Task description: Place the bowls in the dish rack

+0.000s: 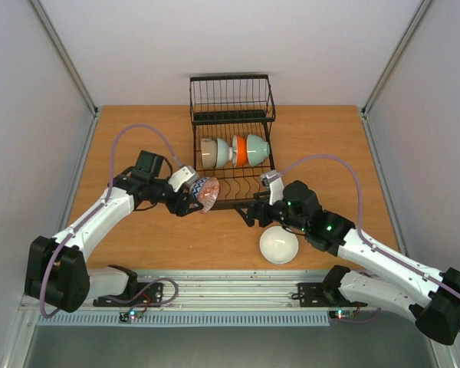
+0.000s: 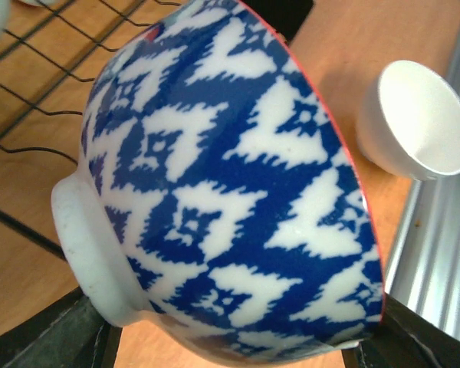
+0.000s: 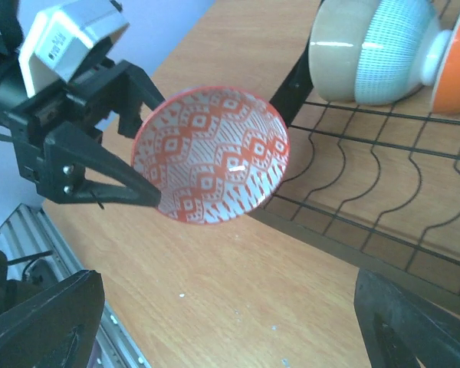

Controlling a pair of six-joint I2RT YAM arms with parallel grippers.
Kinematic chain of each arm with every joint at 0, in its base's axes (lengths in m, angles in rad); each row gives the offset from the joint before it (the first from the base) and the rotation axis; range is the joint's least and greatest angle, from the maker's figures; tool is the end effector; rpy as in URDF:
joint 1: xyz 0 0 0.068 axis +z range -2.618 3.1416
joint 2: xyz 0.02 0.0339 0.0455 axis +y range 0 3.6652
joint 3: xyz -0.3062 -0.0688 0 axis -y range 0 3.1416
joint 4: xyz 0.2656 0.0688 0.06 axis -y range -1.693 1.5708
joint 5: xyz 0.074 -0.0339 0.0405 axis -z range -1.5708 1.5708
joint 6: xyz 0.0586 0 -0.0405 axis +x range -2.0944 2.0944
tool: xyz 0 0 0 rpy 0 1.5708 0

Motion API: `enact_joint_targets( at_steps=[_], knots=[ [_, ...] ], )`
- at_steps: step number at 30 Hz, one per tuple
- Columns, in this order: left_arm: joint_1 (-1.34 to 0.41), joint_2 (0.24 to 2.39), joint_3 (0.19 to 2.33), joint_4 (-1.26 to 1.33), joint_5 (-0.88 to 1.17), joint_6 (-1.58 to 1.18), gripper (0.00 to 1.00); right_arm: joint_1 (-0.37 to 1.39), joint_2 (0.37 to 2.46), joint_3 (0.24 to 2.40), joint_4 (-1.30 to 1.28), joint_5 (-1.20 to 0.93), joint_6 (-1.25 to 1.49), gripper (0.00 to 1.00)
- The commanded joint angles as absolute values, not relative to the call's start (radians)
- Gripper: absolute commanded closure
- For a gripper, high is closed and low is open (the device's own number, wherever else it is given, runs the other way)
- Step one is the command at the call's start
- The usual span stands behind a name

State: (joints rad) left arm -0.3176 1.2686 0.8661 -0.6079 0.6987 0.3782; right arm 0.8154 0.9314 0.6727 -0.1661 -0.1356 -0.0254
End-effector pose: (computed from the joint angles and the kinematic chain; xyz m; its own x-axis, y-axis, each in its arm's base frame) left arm 0.2352 -0.1170 0.2563 -0.5396 0.4750 -0.6951 0.8212 0.4791 -0.3101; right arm 0.1517 0.1727 0.2948 -0.2620 -0.3149 -0.9122 -0.8127 0.5818 0.0326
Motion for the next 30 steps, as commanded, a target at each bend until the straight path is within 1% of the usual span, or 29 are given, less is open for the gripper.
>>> enact_joint_targets(
  at_steps=[1,9,13,16,20,27,30],
  knots=[
    [-0.375,1.251,0.96,-0.507,0.563,0.345,1.0,0.821,0.869,0.65,-0.225,-0.066,-0.03,0.09],
    [-0.494,1.321,1.116,-0.589,0.388,0.401,1.0,0.821,0.83,0.624,-0.222,-0.053,-0.013,0.09],
    [-0.566,1.344,1.147,-0.592,0.252,0.496,1.0,0.821,0.772,0.6,-0.223,-0.028,-0.009,0.09],
    [-0.592,1.346,1.128,-0.541,0.176,0.586,1.0,0.821,0.707,0.581,-0.234,-0.012,-0.012,0.09],
    [-0.619,1.327,1.054,-0.398,0.11,0.723,0.99,0.821,0.634,0.57,-0.279,0.037,-0.01,0.09],
    [-0.653,1.441,1.046,-0.244,0.013,0.901,0.99,0.822,0.572,0.556,-0.325,0.066,-0.002,0.09],
    [-0.655,1.497,1.086,-0.258,0.003,0.938,1.0,0.822,0.542,0.55,-0.337,0.076,0.036,0.09]
  ],
)
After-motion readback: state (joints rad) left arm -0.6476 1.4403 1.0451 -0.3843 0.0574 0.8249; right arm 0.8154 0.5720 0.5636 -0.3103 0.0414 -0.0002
